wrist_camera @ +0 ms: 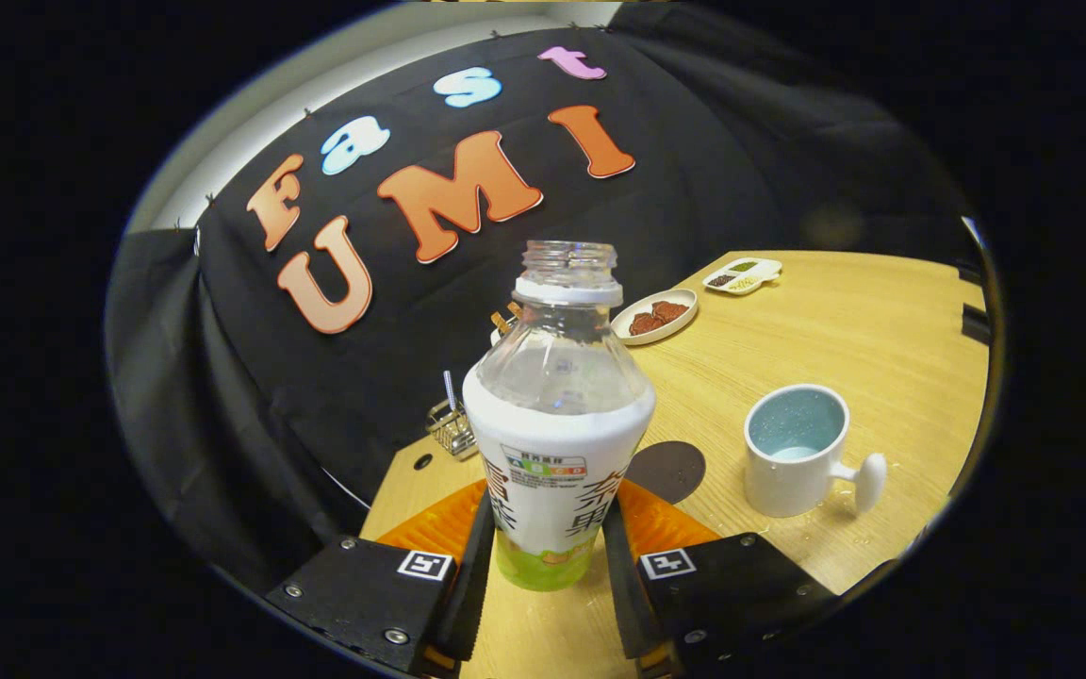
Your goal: Take the bottle from table, then pour the juice into the cup, finally place the bottle on the coaster
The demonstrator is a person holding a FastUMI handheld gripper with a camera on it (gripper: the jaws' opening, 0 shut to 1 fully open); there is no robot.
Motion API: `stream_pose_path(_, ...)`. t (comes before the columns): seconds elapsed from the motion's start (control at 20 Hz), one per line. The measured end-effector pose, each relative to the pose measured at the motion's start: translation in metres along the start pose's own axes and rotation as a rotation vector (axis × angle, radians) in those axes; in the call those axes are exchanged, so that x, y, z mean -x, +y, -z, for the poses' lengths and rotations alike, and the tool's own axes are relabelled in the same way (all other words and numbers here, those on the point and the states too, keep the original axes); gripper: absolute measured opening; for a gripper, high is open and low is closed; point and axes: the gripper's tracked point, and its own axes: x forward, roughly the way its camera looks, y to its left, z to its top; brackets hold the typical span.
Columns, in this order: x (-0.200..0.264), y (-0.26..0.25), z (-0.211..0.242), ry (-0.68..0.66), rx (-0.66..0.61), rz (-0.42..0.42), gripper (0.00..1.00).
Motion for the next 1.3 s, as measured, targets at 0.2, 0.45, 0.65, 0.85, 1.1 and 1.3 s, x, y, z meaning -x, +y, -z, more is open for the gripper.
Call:
stream_pose_path(0.2,0.001,0.012,-0.013,-0.012,-0.158,-0.061,0.58)
stream_pose_path(0.45,0.000,0.027,-0.023,-0.009,-0.332,-0.126,0.58)
stream_pose_path(0.65,-0.001,0.036,-0.026,-0.007,-0.442,-0.164,0.58)
stream_pose_path(0.85,0.001,0.041,-0.033,-0.001,-0.552,-0.191,0.58)
stream_pose_path(1.1,-0.002,0.040,-0.041,-0.005,-0.666,-0.207,0.58)
stream_pose_path(1.3,-0.005,0.037,-0.043,-0.005,-0.744,-0.217,0.58)
